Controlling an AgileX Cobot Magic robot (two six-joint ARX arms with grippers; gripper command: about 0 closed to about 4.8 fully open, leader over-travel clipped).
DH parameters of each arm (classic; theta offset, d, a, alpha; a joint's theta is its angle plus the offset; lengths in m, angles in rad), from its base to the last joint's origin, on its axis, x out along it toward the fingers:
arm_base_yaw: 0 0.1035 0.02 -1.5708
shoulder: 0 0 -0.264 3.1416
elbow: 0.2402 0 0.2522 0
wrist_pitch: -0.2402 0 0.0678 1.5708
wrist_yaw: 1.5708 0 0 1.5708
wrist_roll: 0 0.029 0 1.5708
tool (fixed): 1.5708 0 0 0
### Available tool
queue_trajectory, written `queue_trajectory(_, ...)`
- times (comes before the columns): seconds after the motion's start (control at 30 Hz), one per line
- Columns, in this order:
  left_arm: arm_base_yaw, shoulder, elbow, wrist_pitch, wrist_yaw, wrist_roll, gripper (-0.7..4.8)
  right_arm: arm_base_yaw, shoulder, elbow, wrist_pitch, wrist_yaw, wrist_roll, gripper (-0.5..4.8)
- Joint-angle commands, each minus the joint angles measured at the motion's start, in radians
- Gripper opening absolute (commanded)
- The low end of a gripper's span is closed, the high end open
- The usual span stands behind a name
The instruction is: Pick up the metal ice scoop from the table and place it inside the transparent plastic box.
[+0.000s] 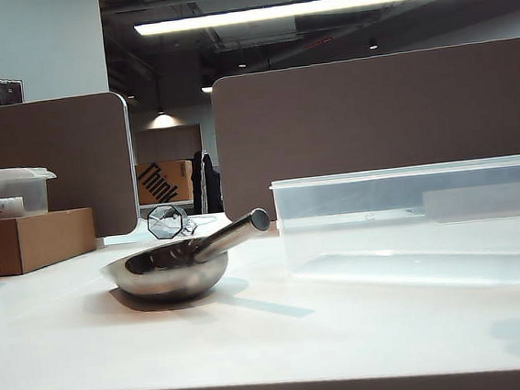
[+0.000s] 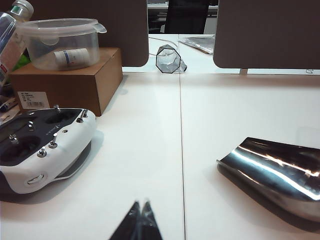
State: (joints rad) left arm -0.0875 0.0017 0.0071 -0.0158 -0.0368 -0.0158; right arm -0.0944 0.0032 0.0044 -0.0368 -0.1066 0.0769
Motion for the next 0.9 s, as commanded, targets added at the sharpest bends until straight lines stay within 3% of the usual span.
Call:
queue_trajectory(0.03,0.001,0.001,0.0,0.011,0.005,0.001,-0.05,0.0,0.0,0.001,0.011,-0.001,-0.002,-0.01)
queue_trajectory(0.4,0.001,0.001,0.0,0.016,0.008,-0.001,-0.05,0.002,0.002,0.001,0.011,-0.001,-0.002,-0.01)
queue_trajectory(0.6,0.001,0.001,0.0,0.025,0.098,-0.074,-0.05,0.067,0.09,0.001,0.011,0.0,-0.002,-0.01)
queue_trajectory(0.77,0.001,0.001,0.0,0.058,0.222,-0.232,-0.04,0.229,0.163,0.001,0.011,0.0,-0.002,-0.01)
queue_trajectory(0.83,0.001,0.001,0.0,0.083,0.324,-0.28,0.03,0.305,0.172,0.001,0.011,0.0,-0.002,-0.01)
queue_trajectory(0.9,0.001,0.001,0.0,0.122,0.471,-0.326,0.53,0.376,0.174,0.001,0.011,-0.001,-0.002,-0.01)
